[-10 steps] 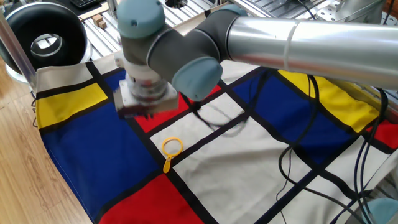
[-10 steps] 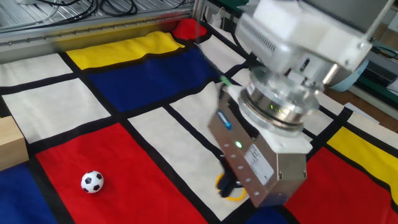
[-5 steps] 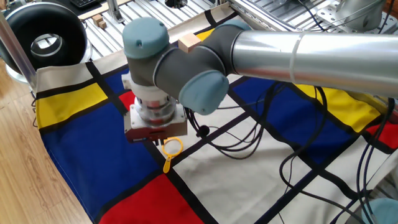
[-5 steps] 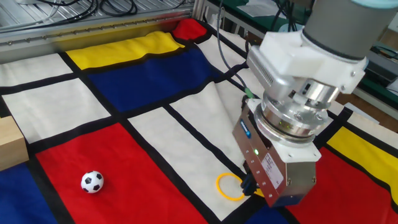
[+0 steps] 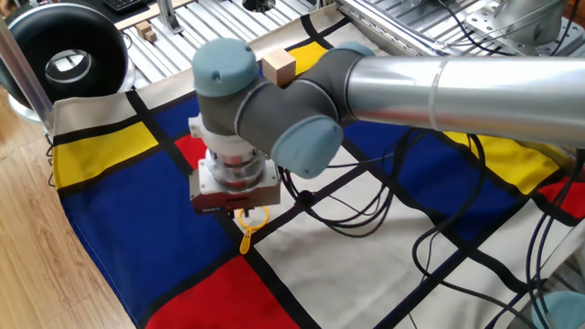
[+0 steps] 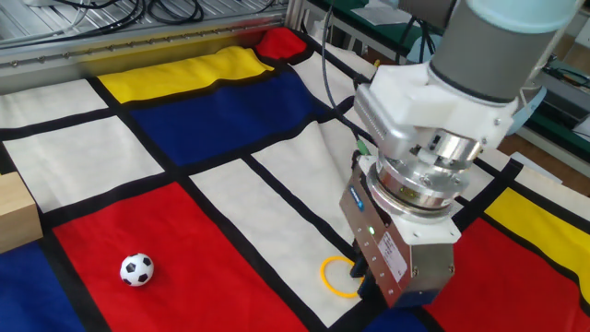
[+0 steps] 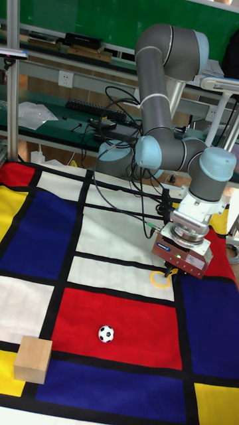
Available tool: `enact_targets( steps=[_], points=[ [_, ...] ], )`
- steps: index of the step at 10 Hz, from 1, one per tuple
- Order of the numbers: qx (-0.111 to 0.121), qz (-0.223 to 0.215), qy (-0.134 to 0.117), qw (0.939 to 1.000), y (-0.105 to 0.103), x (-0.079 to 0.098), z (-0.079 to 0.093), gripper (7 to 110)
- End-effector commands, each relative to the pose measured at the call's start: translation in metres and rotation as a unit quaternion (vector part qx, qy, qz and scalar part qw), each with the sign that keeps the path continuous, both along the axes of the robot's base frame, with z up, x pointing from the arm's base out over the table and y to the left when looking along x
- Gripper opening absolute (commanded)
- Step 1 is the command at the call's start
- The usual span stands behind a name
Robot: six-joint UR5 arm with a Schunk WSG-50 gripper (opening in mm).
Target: Attach the bubble ring to the ball
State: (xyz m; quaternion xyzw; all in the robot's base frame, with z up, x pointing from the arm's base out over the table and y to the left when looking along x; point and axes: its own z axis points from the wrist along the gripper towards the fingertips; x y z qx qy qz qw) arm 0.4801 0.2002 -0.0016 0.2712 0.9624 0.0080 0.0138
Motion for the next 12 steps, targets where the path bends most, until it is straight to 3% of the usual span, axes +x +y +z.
enact_targets(
  steps=[1, 2, 5, 6, 7, 9, 10, 12],
  points=[
    [-0.010, -0.009, 0.065, 0.9978, -0.009, -0.038, 0.001, 44],
    [-0.032, -0.015, 0.095, 0.9949, -0.019, -0.054, 0.004, 44],
    [-0.019, -0.052, 0.103, 0.9932, -0.012, -0.057, 0.005, 44],
    [-0.006, -0.051, 0.094, 0.9942, -0.006, -0.050, 0.006, 44],
    [-0.012, -0.052, 0.087, 0.9948, -0.011, -0.041, 0.010, 44],
    [-0.004, -0.047, 0.088, 0.9950, -0.010, -0.030, 0.015, 44],
    [-0.001, -0.038, 0.092, 0.9950, -0.009, -0.030, 0.012, 22],
    [0.015, -0.024, 0.106, 0.9939, 0.000, -0.030, 0.003, 22]
  ],
)
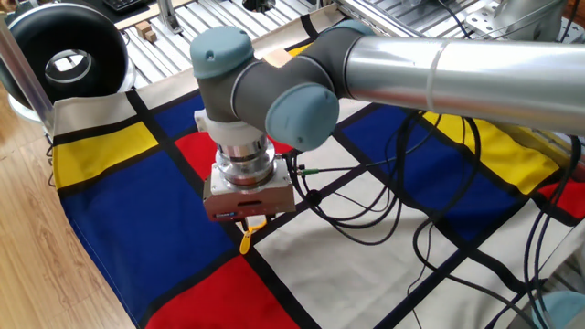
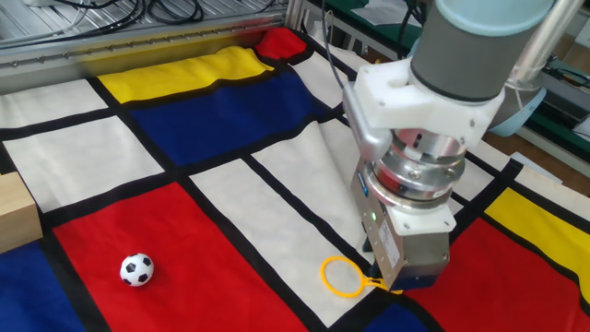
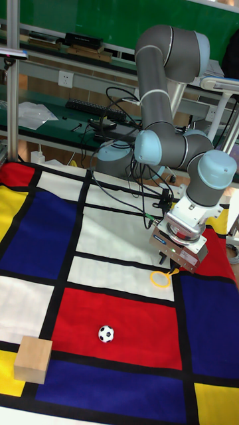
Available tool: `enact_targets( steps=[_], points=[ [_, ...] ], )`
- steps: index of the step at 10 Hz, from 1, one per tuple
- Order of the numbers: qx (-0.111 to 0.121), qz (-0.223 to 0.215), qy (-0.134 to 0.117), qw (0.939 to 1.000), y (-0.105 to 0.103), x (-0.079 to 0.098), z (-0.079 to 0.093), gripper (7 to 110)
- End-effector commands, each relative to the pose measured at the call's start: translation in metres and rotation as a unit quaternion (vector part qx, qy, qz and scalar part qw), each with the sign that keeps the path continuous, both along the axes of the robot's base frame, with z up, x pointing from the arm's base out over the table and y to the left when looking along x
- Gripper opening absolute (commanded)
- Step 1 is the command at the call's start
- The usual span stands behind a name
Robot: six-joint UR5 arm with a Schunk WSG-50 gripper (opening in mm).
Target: Attach the bubble ring to the ball
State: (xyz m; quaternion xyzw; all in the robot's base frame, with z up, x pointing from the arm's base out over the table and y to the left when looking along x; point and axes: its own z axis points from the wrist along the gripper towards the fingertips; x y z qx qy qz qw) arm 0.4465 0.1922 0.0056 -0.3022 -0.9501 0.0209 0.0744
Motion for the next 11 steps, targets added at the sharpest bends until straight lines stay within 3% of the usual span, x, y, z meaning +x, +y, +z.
enact_targets(
  steps=[1, 5, 6, 11],
  points=[
    [0.027, 0.011, 0.023, 0.9993, 0.013, -0.002, -0.006, 22],
    [0.029, 0.026, 0.012, 0.9992, 0.014, 0.007, -0.013, 22],
    [0.036, 0.023, 0.010, 0.9990, 0.018, 0.010, -0.013, 44],
    [0.030, 0.018, 0.019, 0.9992, 0.015, 0.010, -0.015, 44]
  ],
)
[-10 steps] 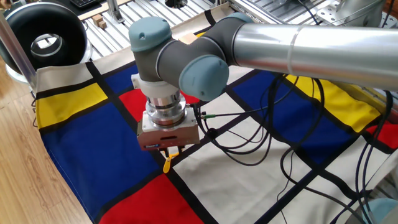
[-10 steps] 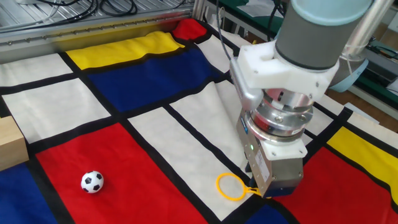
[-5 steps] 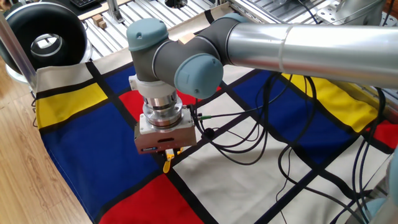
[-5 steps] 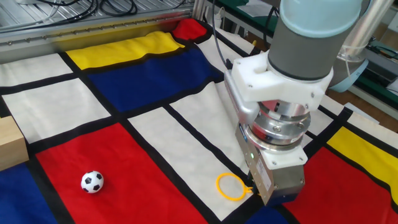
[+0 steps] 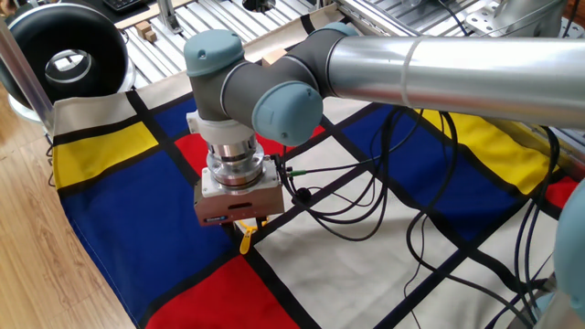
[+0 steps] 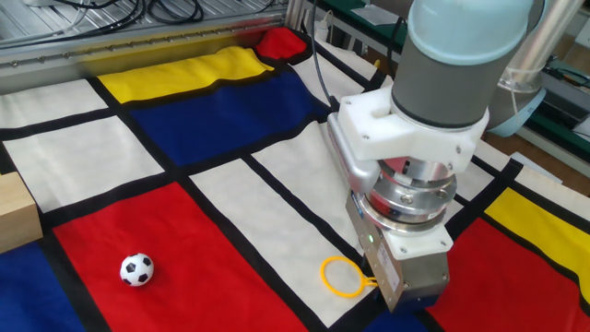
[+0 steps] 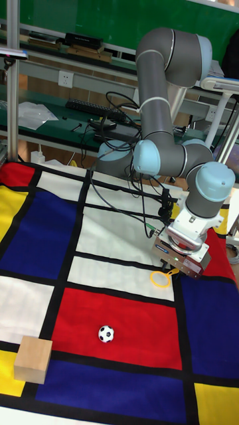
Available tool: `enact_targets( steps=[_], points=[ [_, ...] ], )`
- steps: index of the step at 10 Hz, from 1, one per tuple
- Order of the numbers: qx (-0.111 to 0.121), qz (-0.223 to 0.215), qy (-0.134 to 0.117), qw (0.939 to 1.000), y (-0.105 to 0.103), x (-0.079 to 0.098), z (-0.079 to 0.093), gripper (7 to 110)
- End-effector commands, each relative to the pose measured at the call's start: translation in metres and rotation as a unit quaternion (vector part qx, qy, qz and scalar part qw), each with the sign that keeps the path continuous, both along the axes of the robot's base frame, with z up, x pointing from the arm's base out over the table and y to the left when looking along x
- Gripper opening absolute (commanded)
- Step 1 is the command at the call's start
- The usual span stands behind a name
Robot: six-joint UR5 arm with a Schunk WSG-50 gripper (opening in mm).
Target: Attach the bubble ring to the ball
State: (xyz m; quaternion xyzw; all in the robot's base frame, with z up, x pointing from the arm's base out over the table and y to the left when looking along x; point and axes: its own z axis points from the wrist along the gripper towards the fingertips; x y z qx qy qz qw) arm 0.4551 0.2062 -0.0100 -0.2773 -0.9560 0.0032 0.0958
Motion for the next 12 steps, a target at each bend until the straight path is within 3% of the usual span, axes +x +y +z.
enact_targets(
  steps=[1, 12],
  points=[
    [0.004, -0.007, 0.007, 0.9999, 0.0005, 0.0000, 0.0009, 22],
    [0.008, -0.009, 0.014, 0.9998, 0.0011, 0.0010, -0.0035, 22]
  ],
)
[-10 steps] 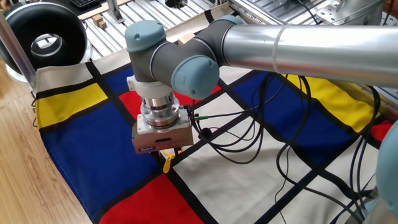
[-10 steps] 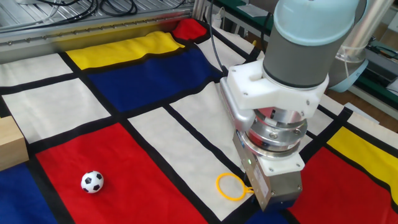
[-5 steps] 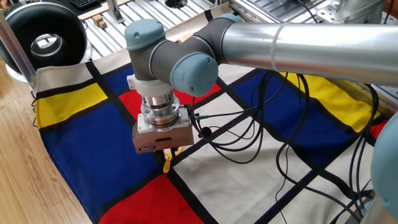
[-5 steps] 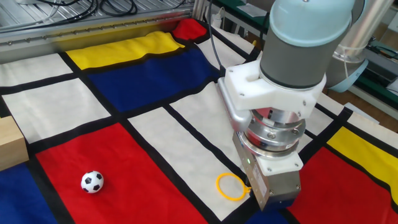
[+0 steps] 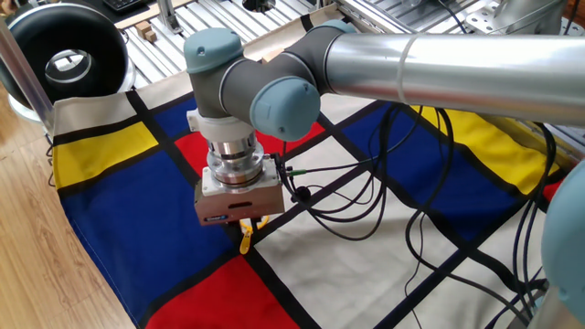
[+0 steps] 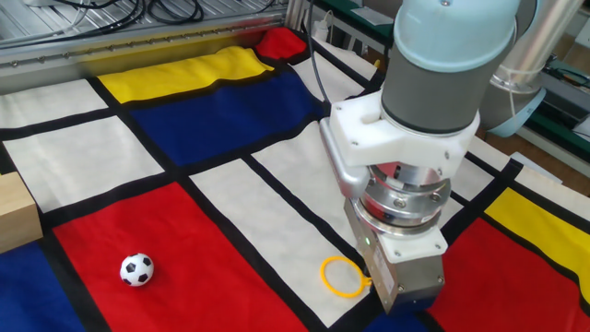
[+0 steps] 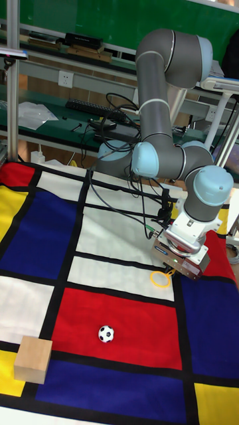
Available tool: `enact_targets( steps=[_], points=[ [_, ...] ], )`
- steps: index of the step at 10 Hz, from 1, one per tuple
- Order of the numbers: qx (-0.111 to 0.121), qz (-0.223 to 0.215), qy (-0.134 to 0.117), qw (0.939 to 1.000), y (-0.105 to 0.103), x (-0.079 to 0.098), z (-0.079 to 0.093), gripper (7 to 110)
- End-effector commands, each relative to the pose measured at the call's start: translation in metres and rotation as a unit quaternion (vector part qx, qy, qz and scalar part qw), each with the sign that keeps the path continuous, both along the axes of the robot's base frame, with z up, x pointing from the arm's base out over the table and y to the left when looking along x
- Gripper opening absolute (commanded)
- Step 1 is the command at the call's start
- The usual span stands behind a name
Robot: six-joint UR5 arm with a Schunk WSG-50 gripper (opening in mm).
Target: Attach the bubble ring to the ball
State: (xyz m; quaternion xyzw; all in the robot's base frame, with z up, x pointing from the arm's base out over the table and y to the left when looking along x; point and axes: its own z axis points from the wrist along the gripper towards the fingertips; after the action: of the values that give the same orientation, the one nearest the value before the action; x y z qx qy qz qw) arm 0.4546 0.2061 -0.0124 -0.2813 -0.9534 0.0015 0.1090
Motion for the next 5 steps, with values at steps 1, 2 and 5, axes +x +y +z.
enact_targets(
  steps=[1, 2, 5],
  points=[
    [0.003, -0.005, 0.003, 1.0000, 0.0008, 0.0013, -0.0021, 22],
    [0.002, -0.004, 0.006, 1.0000, 0.0004, 0.0003, -0.0022, 22],
    [-0.005, -0.012, 0.025, 0.9996, -0.0022, -0.0078, 0.0013, 7]
  ],
)
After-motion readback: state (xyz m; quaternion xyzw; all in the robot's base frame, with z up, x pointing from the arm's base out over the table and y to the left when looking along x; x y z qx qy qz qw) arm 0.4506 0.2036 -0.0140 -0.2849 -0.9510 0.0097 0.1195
